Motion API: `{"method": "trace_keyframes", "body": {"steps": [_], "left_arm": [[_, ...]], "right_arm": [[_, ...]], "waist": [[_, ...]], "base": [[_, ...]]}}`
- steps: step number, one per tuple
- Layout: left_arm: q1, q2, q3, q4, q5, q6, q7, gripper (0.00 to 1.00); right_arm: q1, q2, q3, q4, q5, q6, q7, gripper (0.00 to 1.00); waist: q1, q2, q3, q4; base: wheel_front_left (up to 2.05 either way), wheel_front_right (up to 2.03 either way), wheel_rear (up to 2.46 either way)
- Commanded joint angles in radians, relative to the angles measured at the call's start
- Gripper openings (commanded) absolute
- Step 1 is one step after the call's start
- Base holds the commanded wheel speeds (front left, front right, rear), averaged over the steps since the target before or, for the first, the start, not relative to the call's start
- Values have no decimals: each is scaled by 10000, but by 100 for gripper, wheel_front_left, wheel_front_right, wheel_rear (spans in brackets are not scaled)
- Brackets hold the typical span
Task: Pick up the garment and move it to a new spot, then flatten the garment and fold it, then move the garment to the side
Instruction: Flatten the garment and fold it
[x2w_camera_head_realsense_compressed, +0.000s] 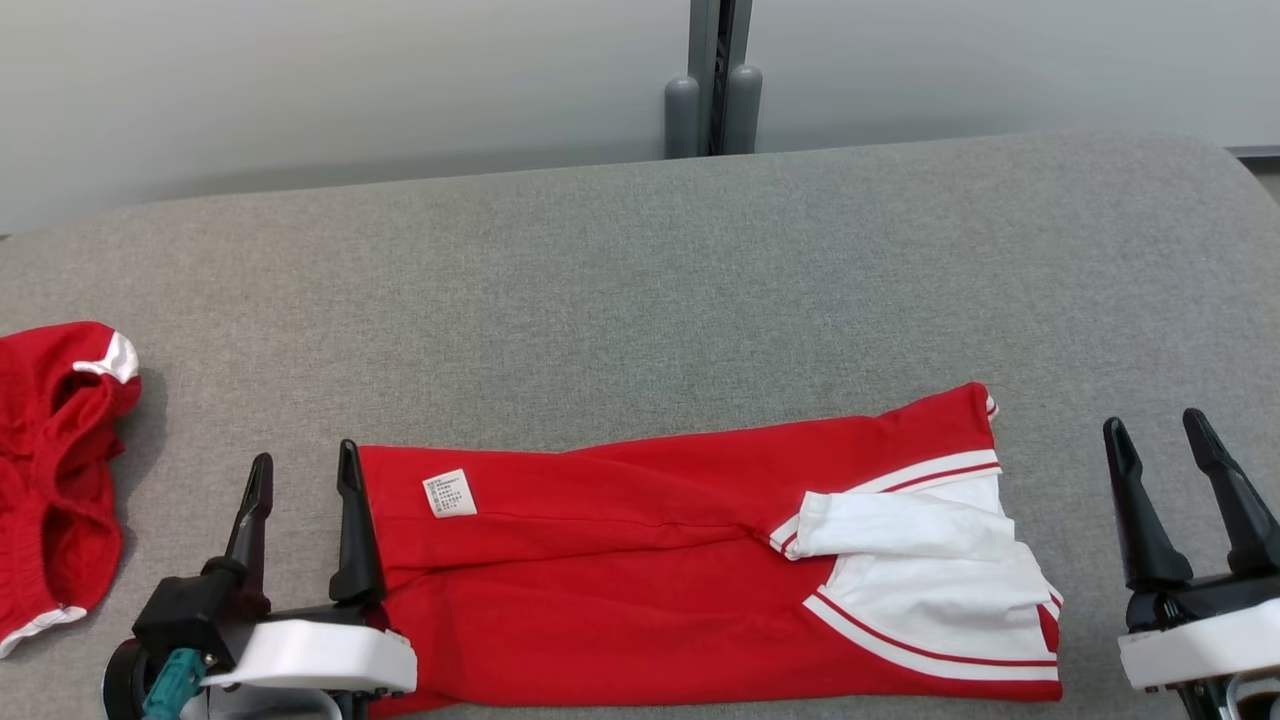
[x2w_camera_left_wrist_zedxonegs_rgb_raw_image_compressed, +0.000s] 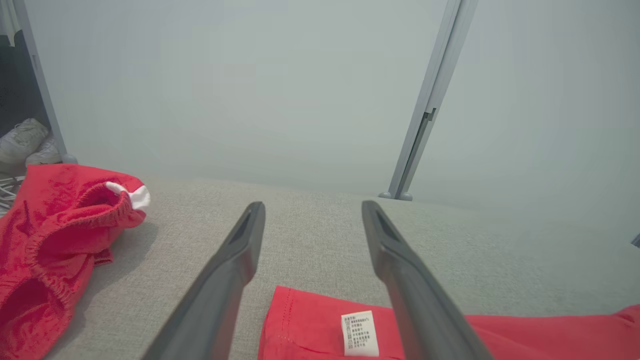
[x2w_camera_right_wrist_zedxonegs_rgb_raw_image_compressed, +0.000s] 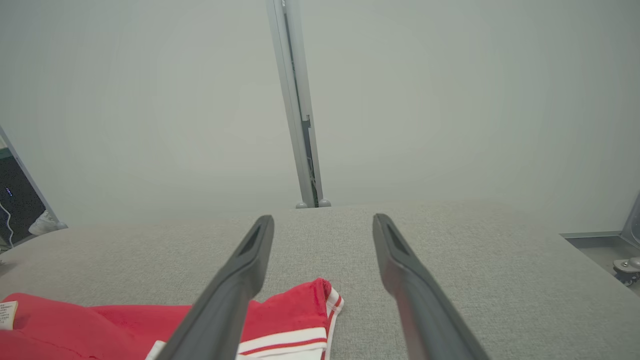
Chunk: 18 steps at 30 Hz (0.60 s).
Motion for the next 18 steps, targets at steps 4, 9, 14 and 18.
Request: {"method": "trace_keyframes", "body": {"steps": [4,9,14,18], "left_arm": [[252,305,-267,-123,691,207,-79,100],[623,690,-567,-186,1055,160,140,100],[858,945,-547,-271,975,35,177,100],[845,1028,-550,-310,987,13,215,100]], "right_arm": [[352,197,-106,-34,-627,2,266,100],[748,261,-135,-36,-872,2,500,100],[1025,340,-240,-119,-955,2,678,100],[1114,371,-265,-146,-990,2,771,100]], "waist": [[0,0,-285,56],[0,0,-532,127],[0,0,-705,230],[0,0,-734,251]], "base": [[0,0,0],[0,0,0],[0,0,0],[0,0,0]]}}
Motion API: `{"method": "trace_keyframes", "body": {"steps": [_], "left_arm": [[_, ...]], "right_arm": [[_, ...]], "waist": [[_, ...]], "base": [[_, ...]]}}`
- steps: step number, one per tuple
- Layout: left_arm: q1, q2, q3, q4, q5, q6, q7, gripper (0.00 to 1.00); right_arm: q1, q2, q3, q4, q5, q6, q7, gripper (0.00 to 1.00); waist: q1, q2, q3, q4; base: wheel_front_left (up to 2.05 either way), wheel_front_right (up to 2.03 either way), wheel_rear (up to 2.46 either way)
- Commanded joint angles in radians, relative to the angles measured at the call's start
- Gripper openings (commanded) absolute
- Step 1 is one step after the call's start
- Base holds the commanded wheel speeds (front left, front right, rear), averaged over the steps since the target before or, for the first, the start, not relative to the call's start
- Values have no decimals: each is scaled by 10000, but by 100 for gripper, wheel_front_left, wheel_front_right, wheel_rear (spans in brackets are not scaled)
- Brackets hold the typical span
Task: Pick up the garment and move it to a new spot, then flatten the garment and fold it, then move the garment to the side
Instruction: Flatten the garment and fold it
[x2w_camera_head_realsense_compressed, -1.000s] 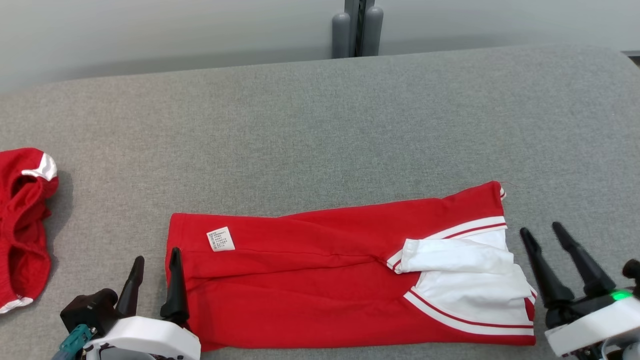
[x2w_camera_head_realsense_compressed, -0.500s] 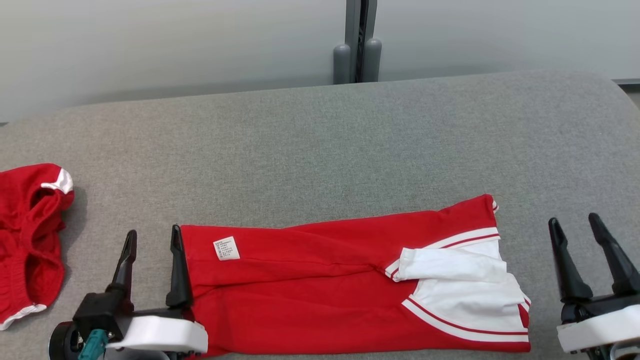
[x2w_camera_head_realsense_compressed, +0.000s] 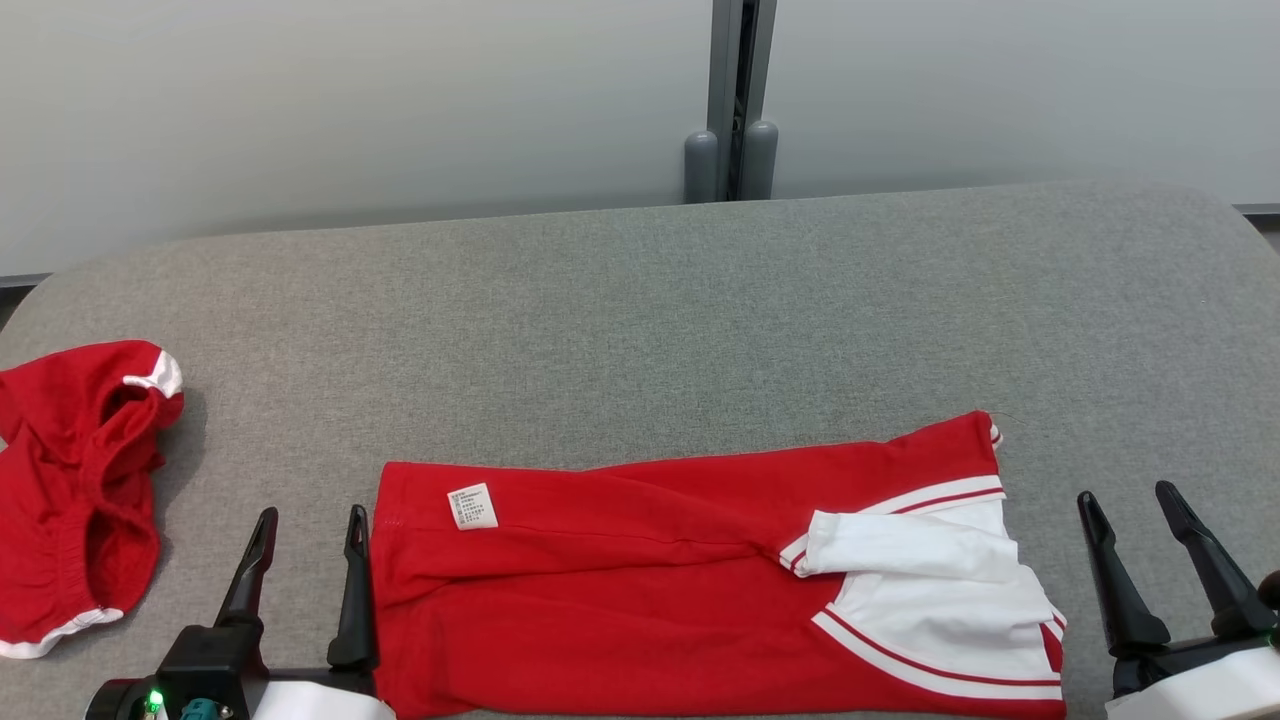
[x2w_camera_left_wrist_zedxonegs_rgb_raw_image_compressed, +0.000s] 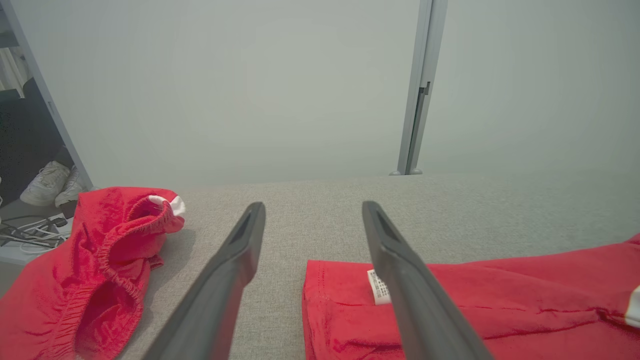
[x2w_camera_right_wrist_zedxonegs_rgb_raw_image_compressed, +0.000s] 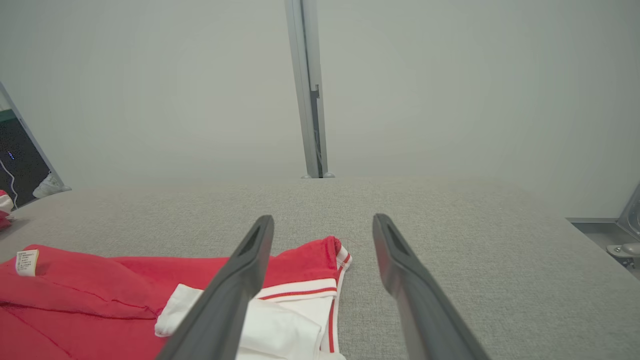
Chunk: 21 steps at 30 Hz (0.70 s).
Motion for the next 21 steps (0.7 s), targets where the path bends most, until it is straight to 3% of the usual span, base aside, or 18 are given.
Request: {"method": "trace_keyframes", "body": {"steps": [1,16,21], "left_arm": [[-11,59,30,-38,-4,-40,25,100],[-297,139,-57,-42,14,-36,8,100],[-652,124,-184,-154,83,-148,44,100]], "right_arm": [[118,-10,-62,-12,-42,1,52,100],[-4,74,-206,160,-36,2,232,100],[-516,-133,-56,1019,206,2,239,100]], "waist": [[0,0,0,7],[0,0,-13,220],[0,0,260,472]], "base": [[0,0,0],[0,0,0],[0,0,0]]}}
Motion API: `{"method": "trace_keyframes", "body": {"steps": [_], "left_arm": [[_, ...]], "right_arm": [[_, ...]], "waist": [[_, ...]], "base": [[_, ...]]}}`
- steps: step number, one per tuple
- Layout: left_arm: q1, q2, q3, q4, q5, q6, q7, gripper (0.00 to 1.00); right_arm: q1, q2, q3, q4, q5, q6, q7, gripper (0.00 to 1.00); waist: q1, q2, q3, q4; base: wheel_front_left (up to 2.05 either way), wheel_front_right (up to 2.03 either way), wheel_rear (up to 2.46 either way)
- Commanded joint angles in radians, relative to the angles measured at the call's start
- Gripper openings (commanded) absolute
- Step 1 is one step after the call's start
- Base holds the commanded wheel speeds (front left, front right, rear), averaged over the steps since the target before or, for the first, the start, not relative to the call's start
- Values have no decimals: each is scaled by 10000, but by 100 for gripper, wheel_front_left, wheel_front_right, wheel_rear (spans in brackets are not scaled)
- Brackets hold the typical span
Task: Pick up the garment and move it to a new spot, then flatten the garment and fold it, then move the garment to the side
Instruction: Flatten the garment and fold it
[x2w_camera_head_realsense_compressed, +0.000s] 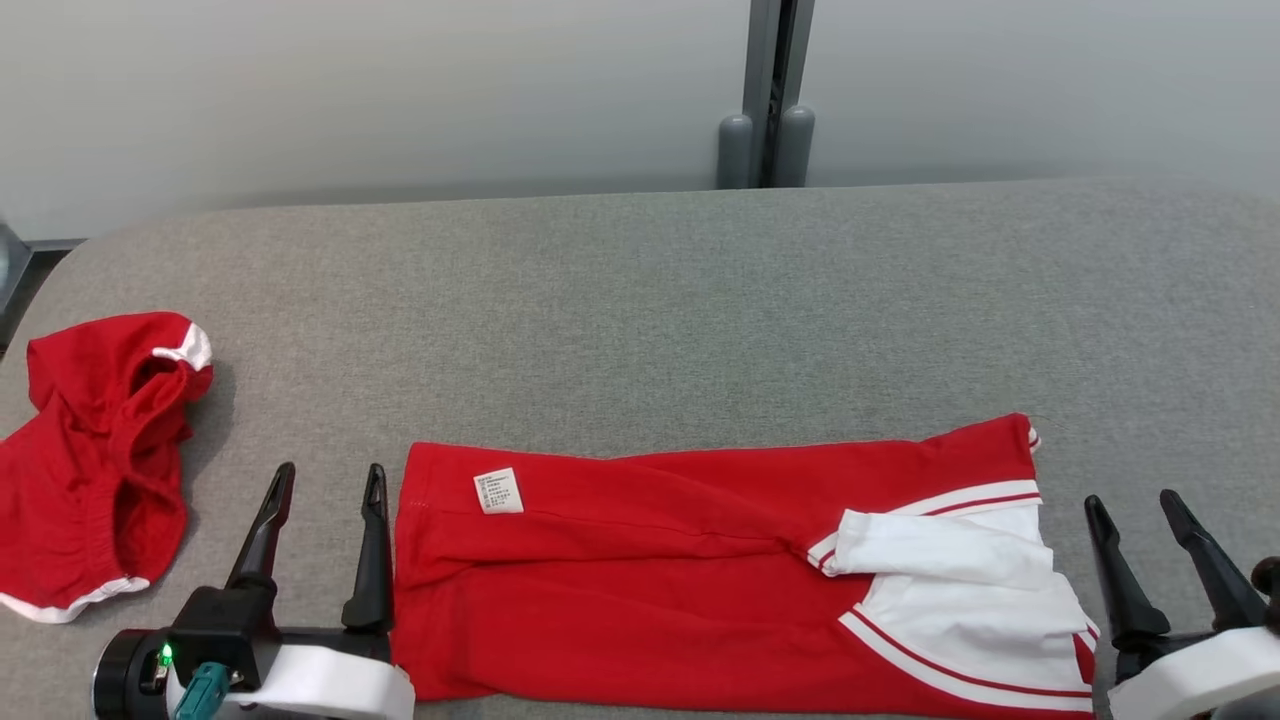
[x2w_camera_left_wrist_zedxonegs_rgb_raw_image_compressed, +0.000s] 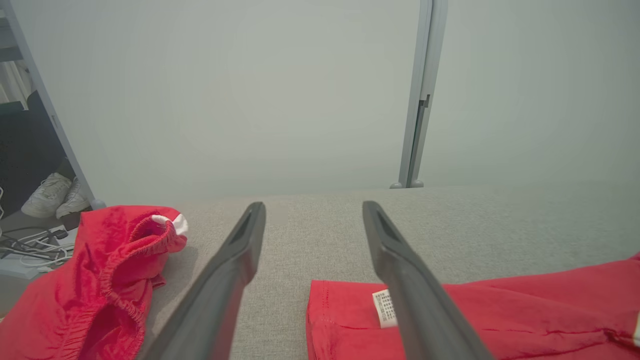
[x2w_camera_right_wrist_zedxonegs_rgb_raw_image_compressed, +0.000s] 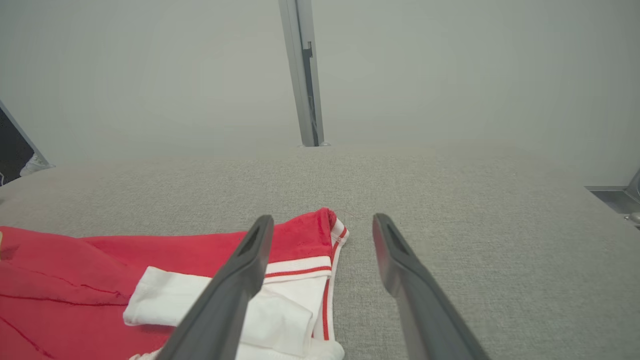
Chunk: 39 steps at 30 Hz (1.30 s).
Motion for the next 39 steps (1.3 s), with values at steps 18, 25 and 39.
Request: {"method": "trace_keyframes", "body": {"steps": [18,25,39], "left_arm": [[-1325,-219,-182,331,84,-251,-161,100],[-1457,-247,-87,392,12,-280,-260,100],[-1404,-254,57,499,-30,-202,-346,100]], "right_arm": [[-1481,-21,2342,4980,1725,14,-504,100],[-1572,112,3500,5581,2817,37,-316,5],[-2306,-1571,3664,5373,4034,-62,-933,0]], "waist": [[0,-1,983,1073],[0,-1,1105,1061],[0,-1,1074,613]], "base": [[0,0,0],[0,0,0],[0,0,0]]}}
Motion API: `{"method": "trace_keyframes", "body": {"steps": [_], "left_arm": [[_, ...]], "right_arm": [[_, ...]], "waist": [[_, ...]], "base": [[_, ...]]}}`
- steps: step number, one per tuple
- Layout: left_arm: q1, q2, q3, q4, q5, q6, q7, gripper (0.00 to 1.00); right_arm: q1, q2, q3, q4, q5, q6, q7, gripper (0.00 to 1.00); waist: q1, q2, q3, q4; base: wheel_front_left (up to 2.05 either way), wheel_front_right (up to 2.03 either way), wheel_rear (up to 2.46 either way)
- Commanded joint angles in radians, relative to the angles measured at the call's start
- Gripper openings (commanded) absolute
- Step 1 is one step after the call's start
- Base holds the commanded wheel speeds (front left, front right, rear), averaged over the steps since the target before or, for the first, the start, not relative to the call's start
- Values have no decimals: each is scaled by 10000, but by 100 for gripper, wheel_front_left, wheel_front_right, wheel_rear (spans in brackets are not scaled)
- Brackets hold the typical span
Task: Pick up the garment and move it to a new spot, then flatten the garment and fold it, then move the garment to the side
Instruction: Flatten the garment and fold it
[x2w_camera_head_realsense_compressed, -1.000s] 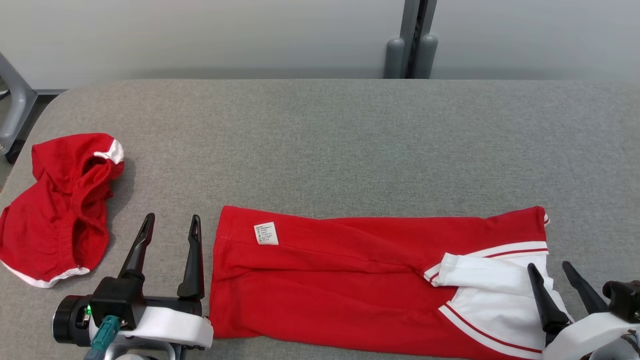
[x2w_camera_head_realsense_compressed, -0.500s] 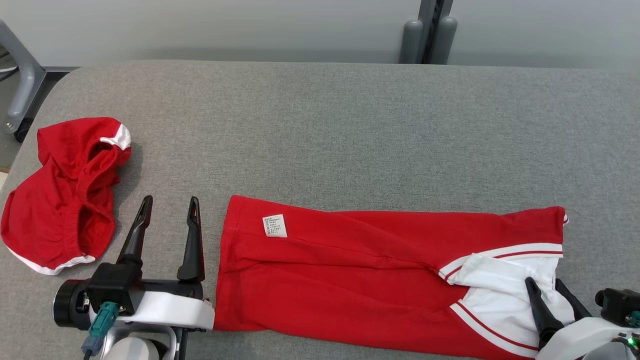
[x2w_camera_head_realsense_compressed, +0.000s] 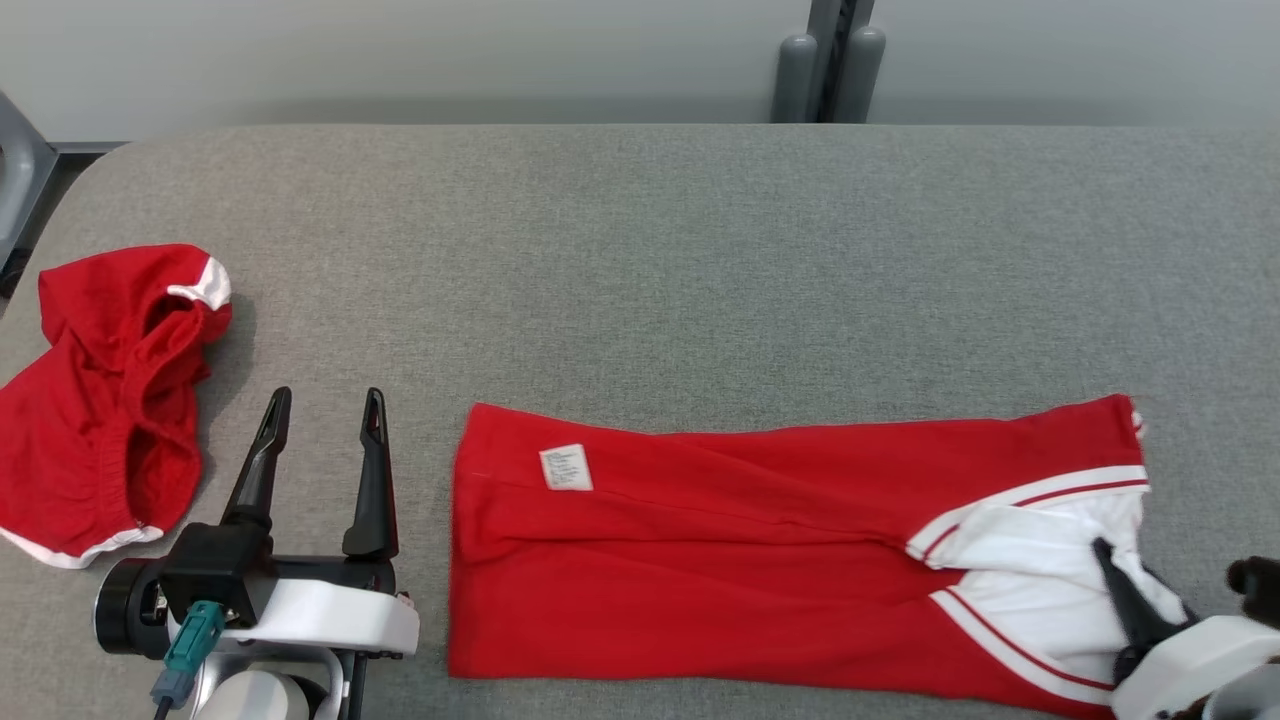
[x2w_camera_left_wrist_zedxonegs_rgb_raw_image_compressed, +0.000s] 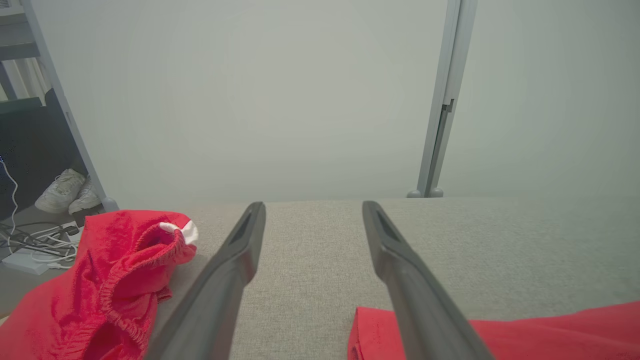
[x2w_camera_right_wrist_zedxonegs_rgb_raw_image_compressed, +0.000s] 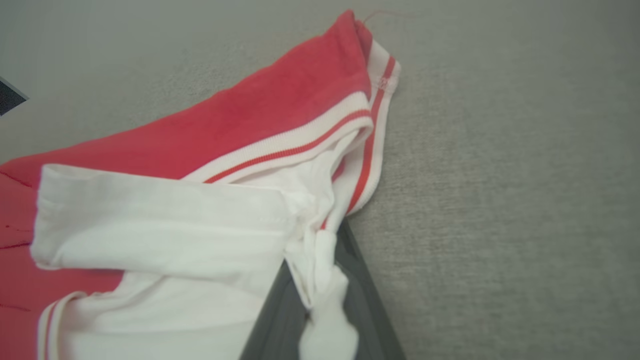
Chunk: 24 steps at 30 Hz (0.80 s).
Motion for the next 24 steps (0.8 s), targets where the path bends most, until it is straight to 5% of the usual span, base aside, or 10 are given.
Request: {"method": "trace_keyframes", "body": {"steps": [1,11,24], "left_arm": [[-45,62,31,32,-29,49,-59,100],[-66,79,-22,121,-78,21,-58,100],[145,134,-71,146,-173,52,6,100]], "right_arm": [[39,-352,-166,224,59,-136,33,0],[17,-1348,-1333,-134,-248,-78,2,0],[-225,-888,-872,-2781,-1237,-77,521,0]], "waist": [[0,0,-18,-83],[0,0,-184,-476],[0,0,-523,-723]], "base": [[0,0,0],[0,0,0],[0,0,0]]}}
